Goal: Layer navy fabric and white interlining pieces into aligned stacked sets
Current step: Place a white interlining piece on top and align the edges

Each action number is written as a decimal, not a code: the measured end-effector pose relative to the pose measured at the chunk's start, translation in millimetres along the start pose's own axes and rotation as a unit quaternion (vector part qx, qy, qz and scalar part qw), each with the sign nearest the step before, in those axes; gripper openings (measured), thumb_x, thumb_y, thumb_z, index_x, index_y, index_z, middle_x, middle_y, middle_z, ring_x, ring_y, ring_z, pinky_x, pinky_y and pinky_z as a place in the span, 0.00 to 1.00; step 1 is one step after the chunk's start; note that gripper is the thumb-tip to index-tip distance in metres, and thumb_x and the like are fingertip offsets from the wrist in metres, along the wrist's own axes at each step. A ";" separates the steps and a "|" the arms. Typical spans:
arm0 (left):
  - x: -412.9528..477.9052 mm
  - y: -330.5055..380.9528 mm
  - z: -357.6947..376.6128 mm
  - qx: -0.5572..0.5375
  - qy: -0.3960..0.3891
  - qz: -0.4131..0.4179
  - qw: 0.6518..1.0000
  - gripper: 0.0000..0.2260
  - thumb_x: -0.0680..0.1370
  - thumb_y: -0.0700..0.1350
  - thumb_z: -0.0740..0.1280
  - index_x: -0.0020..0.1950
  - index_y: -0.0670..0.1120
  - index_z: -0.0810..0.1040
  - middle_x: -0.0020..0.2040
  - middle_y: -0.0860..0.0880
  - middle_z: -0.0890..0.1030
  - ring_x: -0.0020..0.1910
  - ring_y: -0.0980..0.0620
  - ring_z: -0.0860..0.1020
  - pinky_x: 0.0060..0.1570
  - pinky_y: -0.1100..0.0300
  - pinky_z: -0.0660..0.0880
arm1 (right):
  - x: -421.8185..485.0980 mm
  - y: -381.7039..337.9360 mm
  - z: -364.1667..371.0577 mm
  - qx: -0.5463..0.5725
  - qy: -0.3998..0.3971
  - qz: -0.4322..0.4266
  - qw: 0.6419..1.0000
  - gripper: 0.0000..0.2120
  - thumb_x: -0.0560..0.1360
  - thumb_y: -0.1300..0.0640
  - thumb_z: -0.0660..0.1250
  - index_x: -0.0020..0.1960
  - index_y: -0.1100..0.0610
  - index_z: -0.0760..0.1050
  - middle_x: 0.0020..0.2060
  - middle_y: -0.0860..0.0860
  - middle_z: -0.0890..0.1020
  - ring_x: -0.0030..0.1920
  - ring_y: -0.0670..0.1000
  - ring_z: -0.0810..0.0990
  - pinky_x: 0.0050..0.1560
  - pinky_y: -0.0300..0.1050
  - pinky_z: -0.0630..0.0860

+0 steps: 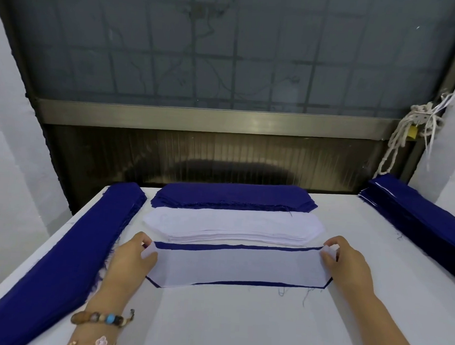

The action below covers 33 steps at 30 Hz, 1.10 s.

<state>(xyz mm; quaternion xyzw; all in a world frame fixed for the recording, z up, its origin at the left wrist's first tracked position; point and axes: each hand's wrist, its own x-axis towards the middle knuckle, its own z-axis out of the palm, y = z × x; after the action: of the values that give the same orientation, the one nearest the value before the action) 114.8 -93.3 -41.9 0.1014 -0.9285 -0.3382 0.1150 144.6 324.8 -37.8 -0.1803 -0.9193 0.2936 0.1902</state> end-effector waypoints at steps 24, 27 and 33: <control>-1.5 -6.7 -2.5 0.035 0.001 0.018 0.999 0.10 0.78 0.42 0.67 0.58 0.48 0.70 0.40 0.51 0.75 0.40 0.53 0.76 0.44 0.62 0.73 | 0.0 -1.4 1.3 -0.017 -0.006 0.001 1.000 0.07 0.78 0.60 0.61 0.54 0.56 0.74 0.42 0.55 0.77 0.44 0.57 0.75 0.44 0.48 0.73; -1.3 -7.3 -2.1 0.015 0.020 0.034 0.999 0.08 0.78 0.42 0.67 0.56 0.48 0.73 0.41 0.51 0.77 0.40 0.52 0.76 0.42 0.60 0.70 | -0.9 -1.2 1.2 -0.035 -0.007 -0.003 0.999 0.08 0.79 0.60 0.60 0.56 0.55 0.74 0.46 0.55 0.76 0.47 0.57 0.73 0.48 0.49 0.71; 1.5 -5.8 -0.9 0.037 0.000 0.006 0.999 0.08 0.80 0.42 0.64 0.57 0.51 0.69 0.45 0.50 0.76 0.44 0.54 0.76 0.44 0.64 0.71 | 0.9 -1.0 1.7 -0.071 -0.022 0.015 0.997 0.16 0.76 0.66 0.55 0.60 0.55 0.73 0.50 0.57 0.76 0.51 0.59 0.72 0.50 0.49 0.70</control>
<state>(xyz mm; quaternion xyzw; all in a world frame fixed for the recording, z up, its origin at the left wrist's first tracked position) 114.2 -98.5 -44.9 0.0996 -0.9412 -0.3025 0.1131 142.9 323.6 -38.4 -0.2007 -0.9389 0.2347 0.1518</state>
